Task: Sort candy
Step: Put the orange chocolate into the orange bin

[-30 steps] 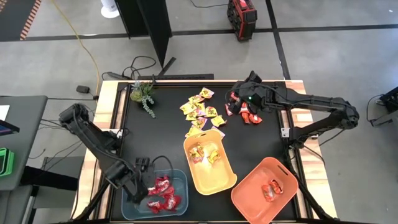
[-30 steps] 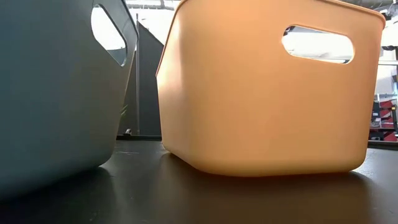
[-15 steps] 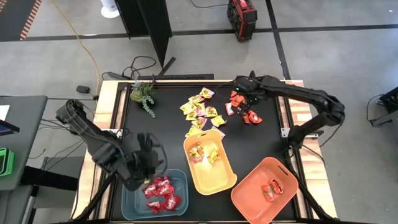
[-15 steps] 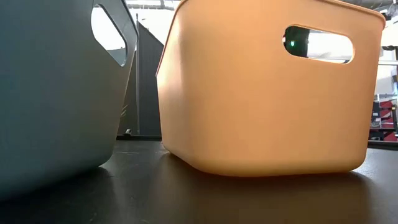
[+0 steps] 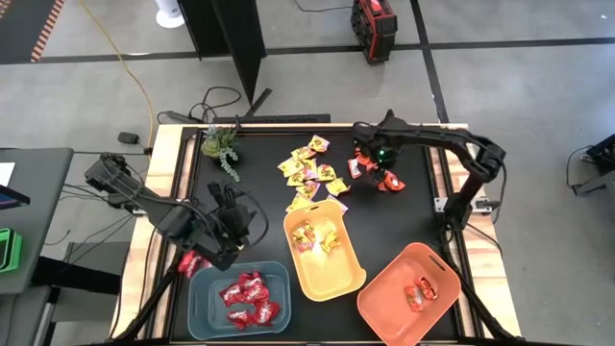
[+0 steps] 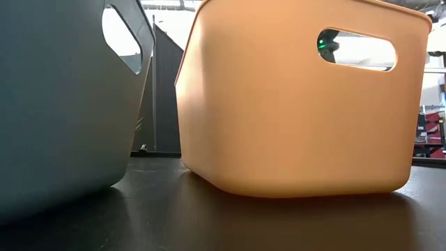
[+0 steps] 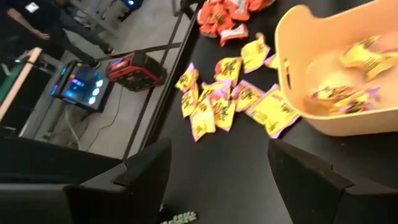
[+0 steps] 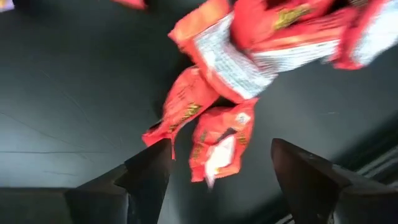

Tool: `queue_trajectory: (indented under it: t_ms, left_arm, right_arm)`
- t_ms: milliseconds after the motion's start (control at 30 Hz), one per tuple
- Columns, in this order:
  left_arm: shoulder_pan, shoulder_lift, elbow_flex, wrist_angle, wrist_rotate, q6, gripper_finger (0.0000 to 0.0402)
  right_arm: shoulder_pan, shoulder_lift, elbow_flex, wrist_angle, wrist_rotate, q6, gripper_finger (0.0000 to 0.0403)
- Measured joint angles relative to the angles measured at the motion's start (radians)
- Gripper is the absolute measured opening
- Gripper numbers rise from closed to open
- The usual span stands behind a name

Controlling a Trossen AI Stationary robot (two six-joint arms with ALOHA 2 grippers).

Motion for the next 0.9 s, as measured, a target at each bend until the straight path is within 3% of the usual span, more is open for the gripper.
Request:
queue_trajectory:
  t_ms: [267,500,733,900]
  left_arm:
    - [0.023,-0.129,-0.213,0.151,-0.004,-0.002,0.0261]
    - [0.052,-0.3,-0.399,0.383,-0.006,0.102,0.0261]
    - [0.084,-0.439,-0.509,0.51,-0.008,0.208,0.0261]
    - [0.096,-0.502,-0.541,0.549,-0.007,0.254,0.0261]
  right_arm:
    - [0.073,0.062,0.0,-0.001,-0.042,0.013,0.029]
    - [0.125,0.093,0.0,-0.029,-0.054,0.037,0.029]
    - [0.135,0.092,0.0,-0.046,-0.089,0.054,0.0286]
    - [0.132,0.092,0.0,-0.028,-0.104,0.029,0.0257]
